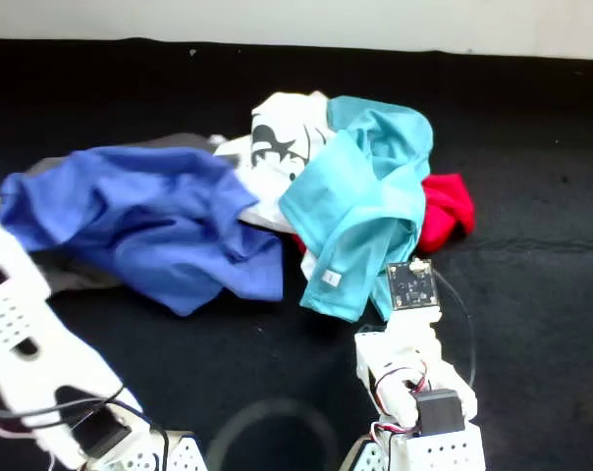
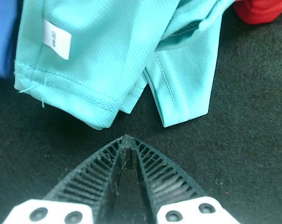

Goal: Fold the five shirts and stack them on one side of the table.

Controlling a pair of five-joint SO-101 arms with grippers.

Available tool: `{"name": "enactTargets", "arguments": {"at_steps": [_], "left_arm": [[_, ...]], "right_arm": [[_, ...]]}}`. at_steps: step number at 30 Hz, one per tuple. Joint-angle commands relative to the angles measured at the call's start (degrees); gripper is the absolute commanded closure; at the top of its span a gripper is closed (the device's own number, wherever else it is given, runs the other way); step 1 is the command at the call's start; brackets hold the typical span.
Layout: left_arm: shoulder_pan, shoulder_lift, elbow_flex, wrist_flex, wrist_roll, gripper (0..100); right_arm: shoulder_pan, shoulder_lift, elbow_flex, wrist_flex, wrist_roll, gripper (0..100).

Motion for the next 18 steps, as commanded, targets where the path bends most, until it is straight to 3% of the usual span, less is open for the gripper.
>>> {"name": "enactTargets", "arguments": {"at_steps": [1, 10, 16, 18], "left_arm": [[-6.5, -0.7, -17.8, 1.1, -0.4, 99], [-10.2, -6.8, -21.3, 3.0, -0.4, 98], [-11.0, -16.1, -20.9, 3.0, -0.4, 78], [-11.3, -19.1, -20.9, 3.0, -0.4, 77]], "right_arm": [[-0.1, -0.1, 8.7, 0.6, -0.4, 99.0], [-0.1, -0.1, 8.7, 0.6, -0.4, 99.0], [-0.1, -0.1, 8.7, 0.6, -0.4, 99.0], [-0.1, -0.1, 8.7, 0.6, -0.4, 99.0]]}}
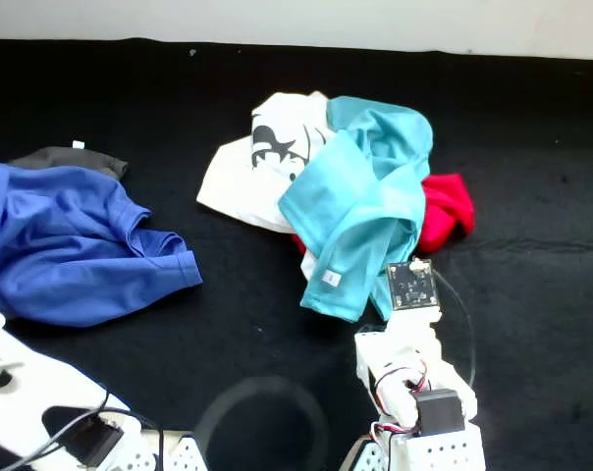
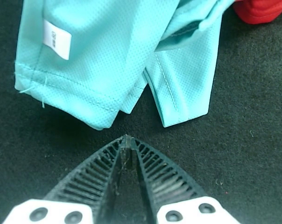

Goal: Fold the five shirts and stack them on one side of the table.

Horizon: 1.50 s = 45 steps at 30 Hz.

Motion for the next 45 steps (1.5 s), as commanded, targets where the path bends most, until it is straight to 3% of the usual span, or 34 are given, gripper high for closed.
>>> {"name": "enactTargets", "arguments": {"at_steps": [1, 10, 14, 20, 26, 31, 36, 41, 45], "left_arm": [[-0.7, -8.2, -2.2, 0.2, -0.3, 77], [5.8, -15.3, -1.6, 0.7, 0.0, 79], [9.2, -20.1, 5.7, 1.0, 0.0, 79], [15.2, -43.7, 39.0, 0.9, 0.0, 79], [30.7, -68.7, 86.4, -0.4, -0.4, 79], [39.8, -79.5, 117.8, -15.4, -0.3, 79], [45.8, -85.7, 137.8, -33.1, -0.1, 79], [48.1, -86.8, 150.7, -50.7, 0.1, 79], [52.6, -86.7, 152.4, -53.8, 0.1, 79]], "right_arm": [[-0.1, -0.1, 8.7, 0.6, -0.4, 99.0], [-0.1, -0.1, 8.7, 0.6, -0.4, 99.0], [-0.1, -0.1, 8.7, 0.6, -0.4, 99.0], [-0.1, -0.1, 8.7, 0.6, -0.4, 99.0], [-0.5, -0.1, 8.7, 0.6, -0.6, 99.0], [-0.5, -0.1, 8.7, 0.6, -0.6, 99.0], [-0.5, -0.1, 8.7, 0.0, -0.7, 99.0], [-0.1, -0.1, 8.6, -3.6, -0.5, 99.0], [0.3, 0.0, 8.6, -12.4, -0.4, 99.0]]}}
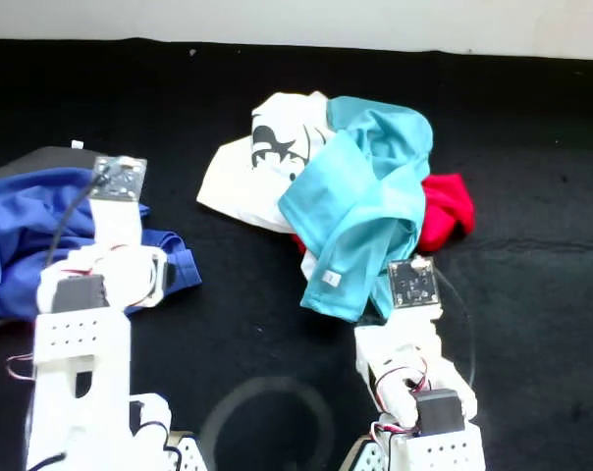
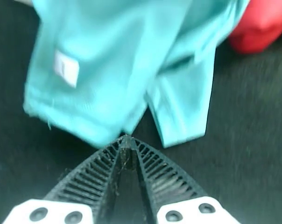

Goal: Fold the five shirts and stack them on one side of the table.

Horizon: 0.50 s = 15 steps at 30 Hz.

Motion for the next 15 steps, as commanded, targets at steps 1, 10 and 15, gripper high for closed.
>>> {"name": "enactTargets", "arguments": {"at_steps": [1, 10, 15], "left_arm": [[5.3, -1.4, 0.4, -3.0, 0.0, 79], [12.5, -1.4, 1.3, -3.9, 0.3, 79], [14.0, 3.7, -5.4, -4.7, 4.4, 79]], "right_arm": [[1.0, 0.2, 8.6, -6.8, -0.4, 99.0], [1.8, 0.1, 7.2, -12.9, 17.1, 98.8], [7.1, 0.4, -6.3, -12.5, 12.7, 82.9]]}}
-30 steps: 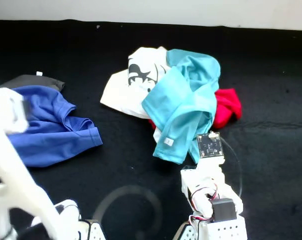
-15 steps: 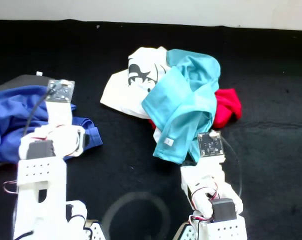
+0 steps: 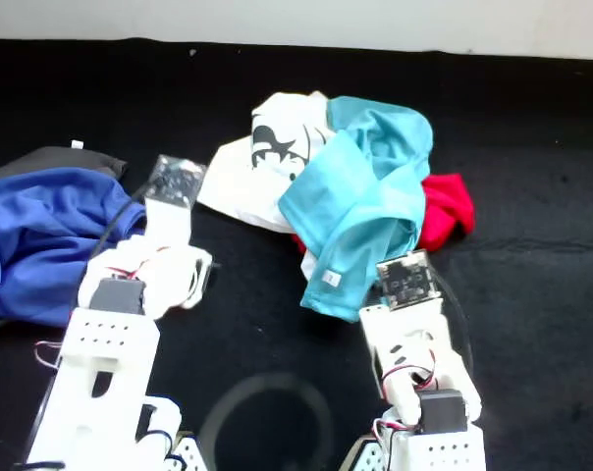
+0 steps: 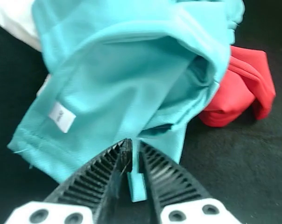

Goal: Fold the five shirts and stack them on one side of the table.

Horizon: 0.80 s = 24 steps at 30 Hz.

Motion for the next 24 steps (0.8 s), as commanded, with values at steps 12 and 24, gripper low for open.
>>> {"name": "enactTargets", "arguments": {"at_steps": [12, 24], "left_arm": [[20.5, 39.3, -36.0, 3.0, 10.7, 77], [22.5, 58.8, -55.9, 3.1, 18.8, 66]], "right_arm": [[4.3, 38.8, -53.9, 4.0, -10.6, 79.6], [8.0, 70.3, -90.2, 11.9, -18.5, 78.0]]}}
